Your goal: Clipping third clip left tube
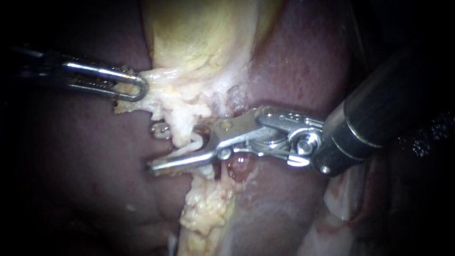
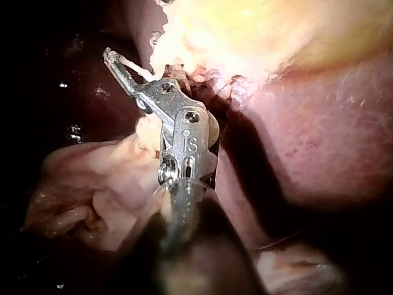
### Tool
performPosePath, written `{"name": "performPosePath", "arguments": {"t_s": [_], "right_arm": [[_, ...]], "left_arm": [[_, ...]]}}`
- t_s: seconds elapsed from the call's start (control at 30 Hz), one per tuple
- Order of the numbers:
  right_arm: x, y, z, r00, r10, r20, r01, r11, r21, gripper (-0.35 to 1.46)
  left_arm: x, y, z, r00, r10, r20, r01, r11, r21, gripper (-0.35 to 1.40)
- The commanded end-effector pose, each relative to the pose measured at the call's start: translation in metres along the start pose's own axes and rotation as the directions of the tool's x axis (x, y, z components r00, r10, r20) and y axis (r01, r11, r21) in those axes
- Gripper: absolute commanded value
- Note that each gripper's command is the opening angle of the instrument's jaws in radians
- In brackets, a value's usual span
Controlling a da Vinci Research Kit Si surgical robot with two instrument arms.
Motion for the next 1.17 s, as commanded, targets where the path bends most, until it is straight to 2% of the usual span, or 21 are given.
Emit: {"name": "performPosePath", "arguments": {"t_s": [0.03, 0.17, 0.47, 0.63, 1.17], "right_arm": [[-0.0001, 0.0001, -0.0002, 1.000, 0.000, -0.001, 0.000, 1.000, -0.005, 0.33], [-0.0002, 0.0000, -0.0006, 1.000, -0.001, -0.001, 0.001, 1.000, -0.009, 0.14], [-0.0004, 0.0000, -0.0013, 0.998, 0.064, -0.003, -0.064, 0.998, -0.007, -0.33], [-0.0005, -0.0002, -0.0015, 0.988, 0.152, -0.007, -0.152, 0.988, -0.010, -0.35], [-0.0004, -0.0002, -0.0015, 0.988, 0.152, -0.009, -0.152, 0.988, -0.016, -0.35]], "left_arm": [[0.0000, 0.0000, 0.0000, 1.0000, 0.000, 0.000, 0.000, 1.000, 0.000, -0.35], [0.0000, 0.0000, 0.0000, 1.0000, 0.000, 0.000, 0.000, 1.000, 0.000, -0.35], [0.0000, 0.0000, 0.0000, 1.0000, 0.000, 0.000, 0.000, 1.000, 0.000, -0.35], [0.0000, 0.0000, 0.0000, 1.0000, 0.000, 0.000, 0.000, 1.000, 0.000, -0.35], [0.0000, 0.0000, 0.0001, 1.0000, 0.000, 0.000, 0.000, 1.000, 0.000, -0.35]]}}
